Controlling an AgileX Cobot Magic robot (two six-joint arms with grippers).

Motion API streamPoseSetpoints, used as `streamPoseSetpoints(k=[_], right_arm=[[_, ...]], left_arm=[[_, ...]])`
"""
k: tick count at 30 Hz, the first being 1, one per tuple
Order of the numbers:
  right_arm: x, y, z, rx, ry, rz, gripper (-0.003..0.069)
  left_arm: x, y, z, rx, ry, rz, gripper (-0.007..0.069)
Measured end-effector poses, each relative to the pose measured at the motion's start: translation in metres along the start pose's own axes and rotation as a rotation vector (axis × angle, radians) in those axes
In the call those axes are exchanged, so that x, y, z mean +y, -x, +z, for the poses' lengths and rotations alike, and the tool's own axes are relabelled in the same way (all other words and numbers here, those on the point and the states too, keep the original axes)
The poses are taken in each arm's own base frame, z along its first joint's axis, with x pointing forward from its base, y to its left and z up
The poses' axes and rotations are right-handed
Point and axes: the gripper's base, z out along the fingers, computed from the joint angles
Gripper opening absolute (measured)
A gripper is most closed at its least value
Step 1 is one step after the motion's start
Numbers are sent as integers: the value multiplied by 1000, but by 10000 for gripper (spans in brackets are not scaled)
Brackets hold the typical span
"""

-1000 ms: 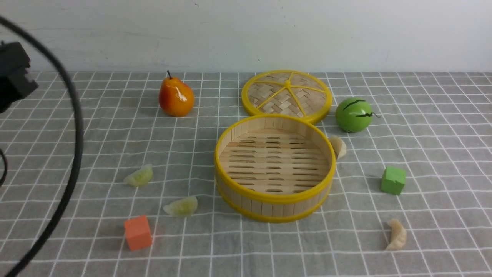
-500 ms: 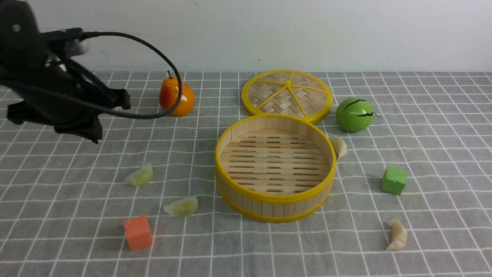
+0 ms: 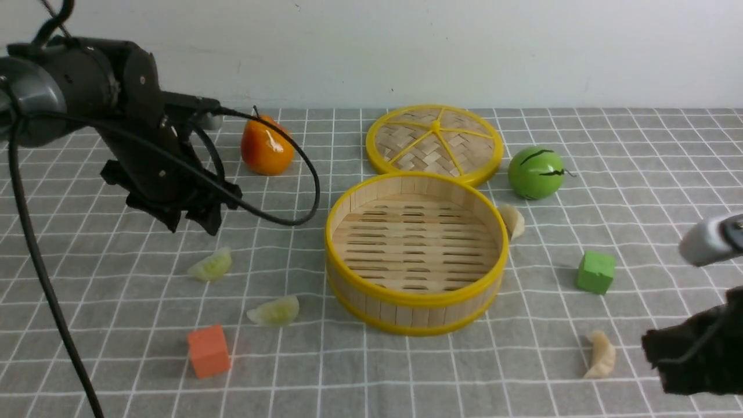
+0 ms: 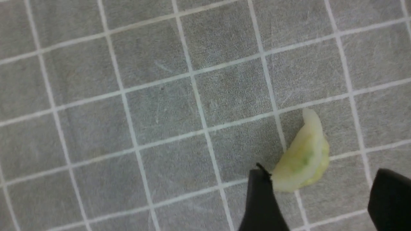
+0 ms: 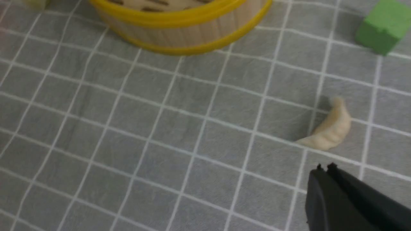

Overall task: Put the dumplings into the steamer on the table with the grey tablecloth.
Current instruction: 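Reach for and grasp a dumpling on the table with the left gripper, then place the dumpling into the bamboo steamer basket with the left gripper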

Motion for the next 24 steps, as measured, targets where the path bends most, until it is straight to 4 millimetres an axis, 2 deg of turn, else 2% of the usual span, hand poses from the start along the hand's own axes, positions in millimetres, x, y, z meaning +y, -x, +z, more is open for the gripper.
streamPoseSetpoints(k=[3, 4, 6, 9, 12, 13, 15, 19, 23, 24], right_arm=[[11, -2, 16, 67, 55, -53, -11], [10, -2, 16, 69, 55, -55, -11], [17, -4, 22, 95, 83, -81, -11], [20, -5, 23, 101, 90, -90, -10], [19, -4, 23, 96, 88, -92, -6], [19, -4, 23, 94, 88, -92, -5], [19, -4, 23, 90, 86, -92, -3], [19, -3, 23, 80, 81, -93, 0], [18, -2, 23, 70, 77, -92, 1], [18, -1, 23, 63, 74, -92, 2]], left_arm=[[-1, -1, 30, 22, -12, 82, 465], [-2, -1, 30, 19, -17, 83, 465], [-4, -5, 49, 53, -39, 131, 456], [-5, -9, 60, 91, -57, 148, 427], [-6, -9, 61, 95, -68, 142, 339], [-6, -9, 61, 100, -68, 121, 258], [-6, -9, 60, 106, -66, 81, 192], [-6, -4, 48, 138, -71, -46, 199], [-12, 19, 13, 67, -124, -128, 199], [-20, 30, -6, 9, -170, -145, 199]])
